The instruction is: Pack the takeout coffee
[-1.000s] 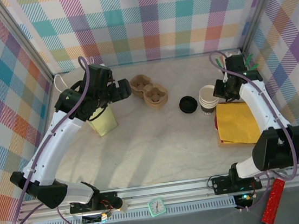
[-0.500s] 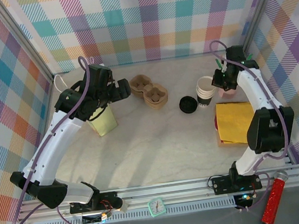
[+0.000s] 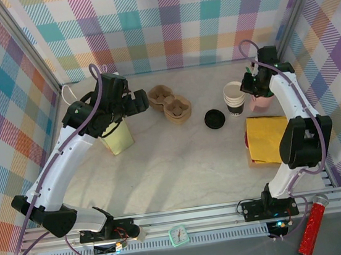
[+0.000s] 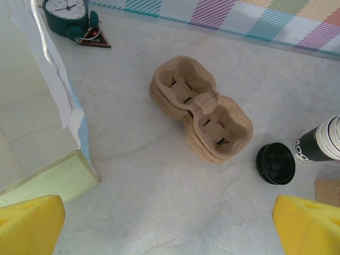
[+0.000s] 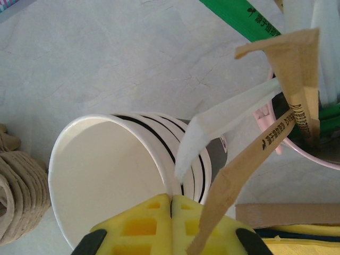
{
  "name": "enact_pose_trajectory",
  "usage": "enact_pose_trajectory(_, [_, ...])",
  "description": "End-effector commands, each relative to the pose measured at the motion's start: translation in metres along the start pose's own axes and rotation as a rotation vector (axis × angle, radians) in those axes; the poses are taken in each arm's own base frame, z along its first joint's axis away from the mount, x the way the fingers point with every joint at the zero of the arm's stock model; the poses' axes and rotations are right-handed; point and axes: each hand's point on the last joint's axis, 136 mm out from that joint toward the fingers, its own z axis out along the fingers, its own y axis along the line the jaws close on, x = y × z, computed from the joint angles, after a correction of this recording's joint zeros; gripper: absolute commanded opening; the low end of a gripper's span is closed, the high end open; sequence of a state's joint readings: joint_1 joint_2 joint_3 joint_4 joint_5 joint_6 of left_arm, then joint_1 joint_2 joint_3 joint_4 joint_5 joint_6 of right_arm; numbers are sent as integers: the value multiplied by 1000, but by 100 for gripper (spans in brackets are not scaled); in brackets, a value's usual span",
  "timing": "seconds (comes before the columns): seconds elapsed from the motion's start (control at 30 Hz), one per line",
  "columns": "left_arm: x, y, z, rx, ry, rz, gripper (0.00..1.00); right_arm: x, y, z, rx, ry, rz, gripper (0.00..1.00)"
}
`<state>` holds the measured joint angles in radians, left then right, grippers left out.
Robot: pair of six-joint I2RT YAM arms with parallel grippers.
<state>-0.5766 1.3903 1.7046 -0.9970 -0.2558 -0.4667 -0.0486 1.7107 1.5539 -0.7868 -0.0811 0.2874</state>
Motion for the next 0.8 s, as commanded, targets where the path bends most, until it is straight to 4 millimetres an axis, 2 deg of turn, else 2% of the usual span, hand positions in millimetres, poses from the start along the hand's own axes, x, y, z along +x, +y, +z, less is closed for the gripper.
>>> enact_pose_trajectory(0.0, [-3, -2, -7, 0, -10, 24, 100, -10, 3, -15, -32, -34, 26, 0])
enact_pose_trajectory(0.13, [-2, -3, -6, 3, -4, 25, 100, -4, -5, -7, -14, 0, 40, 0])
enact_pose_trajectory(0.2, [-2, -3, -6, 4, -2, 24, 100, -2, -7, -4, -7, 15, 45, 12])
enact_pose_trajectory(0.23, [-2, -4, -6, 5, -2, 24, 100, -2, -7, -3, -8, 17, 46, 13])
enact_pose_trajectory(0.3, [-2, -3, -7, 6, -6, 22, 100, -2, -8, -2, -11, 15, 48, 1])
enact_pose_trajectory(0.47, [-2, -2, -8, 1, -6, 22, 100, -5, -2, -10, -37, -5, 58, 0])
enact_pose_trajectory(0.77, [-2, -1, -8, 0, -9, 20, 100, -22, 4, -42, -131, -83, 132, 0])
